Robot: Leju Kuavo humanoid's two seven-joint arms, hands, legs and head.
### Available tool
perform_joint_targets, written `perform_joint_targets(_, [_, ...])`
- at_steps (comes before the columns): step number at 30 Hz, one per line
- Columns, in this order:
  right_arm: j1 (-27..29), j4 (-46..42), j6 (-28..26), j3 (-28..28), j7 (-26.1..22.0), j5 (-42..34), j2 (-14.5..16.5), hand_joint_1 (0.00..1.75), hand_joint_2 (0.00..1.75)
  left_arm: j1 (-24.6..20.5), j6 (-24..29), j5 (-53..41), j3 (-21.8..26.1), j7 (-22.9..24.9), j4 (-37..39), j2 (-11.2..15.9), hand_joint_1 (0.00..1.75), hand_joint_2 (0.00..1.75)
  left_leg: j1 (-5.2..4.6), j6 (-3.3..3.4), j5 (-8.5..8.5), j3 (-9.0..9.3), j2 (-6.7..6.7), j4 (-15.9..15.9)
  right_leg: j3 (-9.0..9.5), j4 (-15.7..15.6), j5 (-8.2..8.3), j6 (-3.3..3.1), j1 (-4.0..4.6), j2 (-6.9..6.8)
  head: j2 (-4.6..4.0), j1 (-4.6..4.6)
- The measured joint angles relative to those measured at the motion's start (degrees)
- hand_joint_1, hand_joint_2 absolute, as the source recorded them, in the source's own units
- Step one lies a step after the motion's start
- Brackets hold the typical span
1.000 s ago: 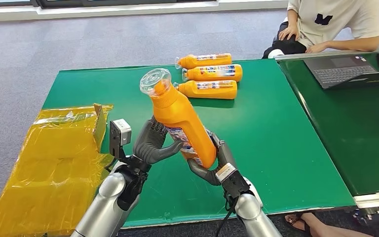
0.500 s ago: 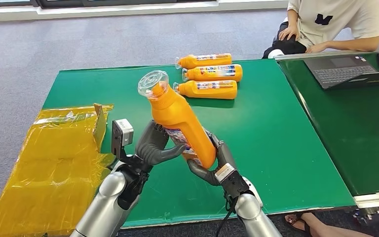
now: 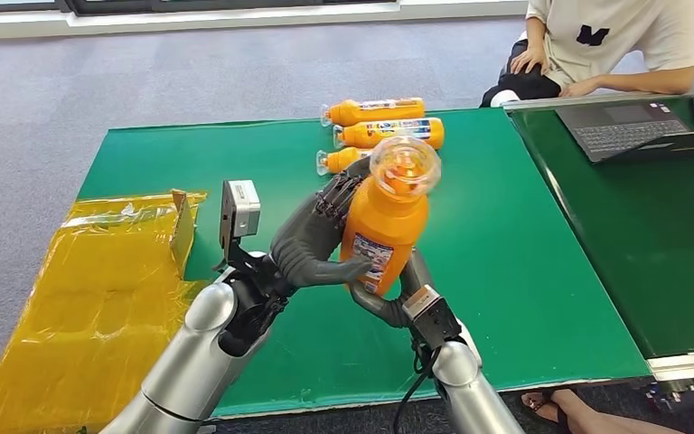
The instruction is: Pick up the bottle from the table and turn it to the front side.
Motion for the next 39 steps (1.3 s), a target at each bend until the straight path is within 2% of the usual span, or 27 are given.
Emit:
perform_joint_targets(12, [-0.21,1.59,-0.35,-1.86,1.09,-0.05,0.21,1.75,1.75,-4.26,0.0,2.58,-4.77,0.38,0.65,-1.73,0.0,1.75,0.0,0.0,-0.01,-0.03,-0.02,0.0,0.0,0.0,0.0,0.0,0.0,-0.01,0.0,-0.01])
perform_joint_targets(27, [-0.22,2.92,-0.35,-3.2,1.91,-0.23,0.95,1.75,1.75,-6.22,1.14,0.1,-6.66,-0.85,3.82,-2.39,0.0,1.75,0.0,0.0,0.0,-0.04,-0.02,0.0,0.0,0.0,0.0,0.0,0.0,-0.02,0.0,-0.01])
perform_joint_targets(39, [-0.26,3.9,-0.68,-3.61,3.58,0.81,1.57,1.75,1.75,-6.43,3.37,-5.61,-6.64,-2.73,6.69,-2.42,0.0,1.75,0.0,0.0,0.0,-0.06,-0.03,-0.01,0.01,0.01,0.0,0.0,0.0,-0.03,0.0,-0.01])
